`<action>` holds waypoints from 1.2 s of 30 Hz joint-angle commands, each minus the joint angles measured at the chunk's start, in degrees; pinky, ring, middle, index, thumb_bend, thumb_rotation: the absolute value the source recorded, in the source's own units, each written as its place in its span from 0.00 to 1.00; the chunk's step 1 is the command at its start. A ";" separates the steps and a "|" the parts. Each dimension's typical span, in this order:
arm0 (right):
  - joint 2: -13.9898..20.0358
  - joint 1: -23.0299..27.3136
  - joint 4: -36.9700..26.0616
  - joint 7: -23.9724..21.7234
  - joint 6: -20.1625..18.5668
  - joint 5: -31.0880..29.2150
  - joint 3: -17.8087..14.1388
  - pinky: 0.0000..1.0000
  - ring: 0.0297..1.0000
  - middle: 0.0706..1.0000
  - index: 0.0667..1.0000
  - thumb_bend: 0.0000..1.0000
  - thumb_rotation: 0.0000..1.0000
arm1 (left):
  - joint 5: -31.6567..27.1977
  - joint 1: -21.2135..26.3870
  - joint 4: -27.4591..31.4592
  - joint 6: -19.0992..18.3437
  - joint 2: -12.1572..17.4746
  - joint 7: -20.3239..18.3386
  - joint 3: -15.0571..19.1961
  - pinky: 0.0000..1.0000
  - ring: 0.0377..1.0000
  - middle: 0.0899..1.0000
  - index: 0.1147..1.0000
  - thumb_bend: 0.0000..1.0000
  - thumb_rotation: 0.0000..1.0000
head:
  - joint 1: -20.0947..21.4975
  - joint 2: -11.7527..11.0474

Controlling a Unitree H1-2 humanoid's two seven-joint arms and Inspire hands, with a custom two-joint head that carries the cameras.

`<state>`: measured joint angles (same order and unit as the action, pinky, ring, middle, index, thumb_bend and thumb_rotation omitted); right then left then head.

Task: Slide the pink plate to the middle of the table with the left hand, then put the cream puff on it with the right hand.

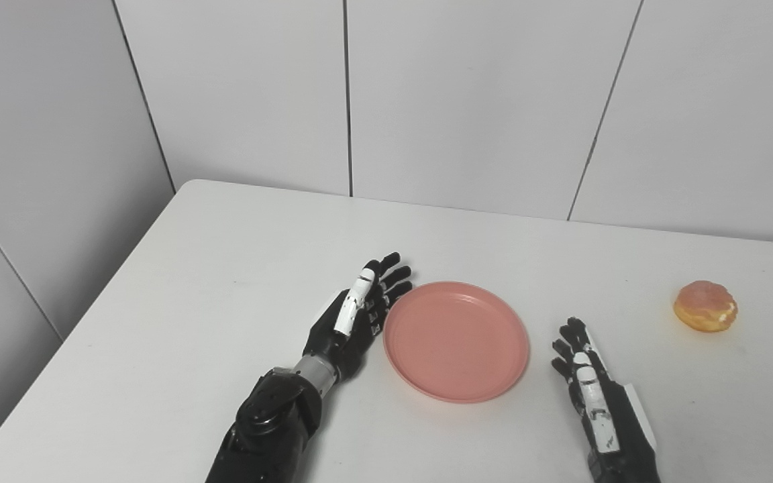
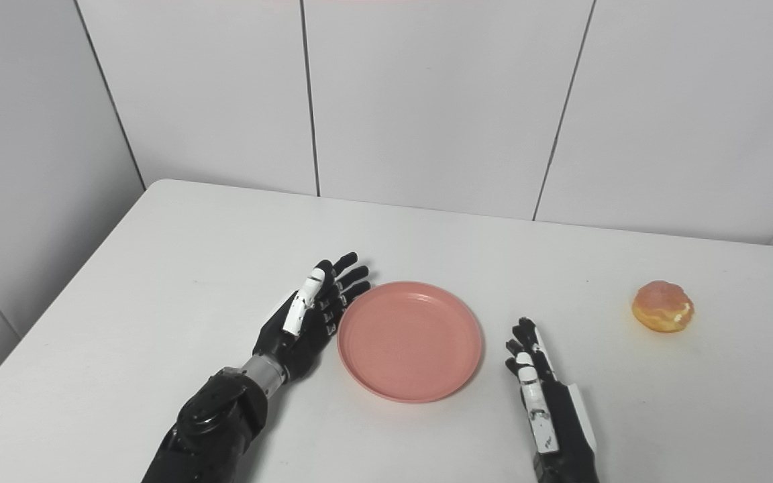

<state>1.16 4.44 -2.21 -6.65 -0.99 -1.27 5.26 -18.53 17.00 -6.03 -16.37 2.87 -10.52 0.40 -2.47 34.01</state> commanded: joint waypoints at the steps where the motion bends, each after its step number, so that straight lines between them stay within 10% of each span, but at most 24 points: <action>1: -0.97 0.07 -1.13 0.13 -2.12 0.34 0.77 0.95 0.95 0.96 0.97 0.26 1.00 | -0.01 -0.98 1.68 -2.28 -0.29 -0.45 -0.56 0.95 0.93 0.93 0.92 0.41 1.00 | 0.80 0.30; 28: -0.52 1.30 -3.83 1.41 -2.45 0.85 -0.03 0.95 0.95 0.96 0.97 0.29 1.00 | -0.64 -5.30 5.48 -2.18 -0.26 -0.90 -0.11 0.96 0.94 0.94 0.93 0.42 1.00 | 7.25 1.55; 36: 2.54 4.38 -10.67 1.37 -5.56 2.65 -1.48 0.92 0.92 0.95 0.97 0.46 0.98 | 0.08 -5.98 3.84 0.58 -0.87 -0.52 1.14 0.97 0.94 0.94 0.93 0.42 1.00 | 10.66 1.22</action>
<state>3.03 6.18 -10.00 -5.60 -5.77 0.80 4.49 -18.93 12.09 -1.26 -16.01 2.08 -11.62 1.26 8.25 35.25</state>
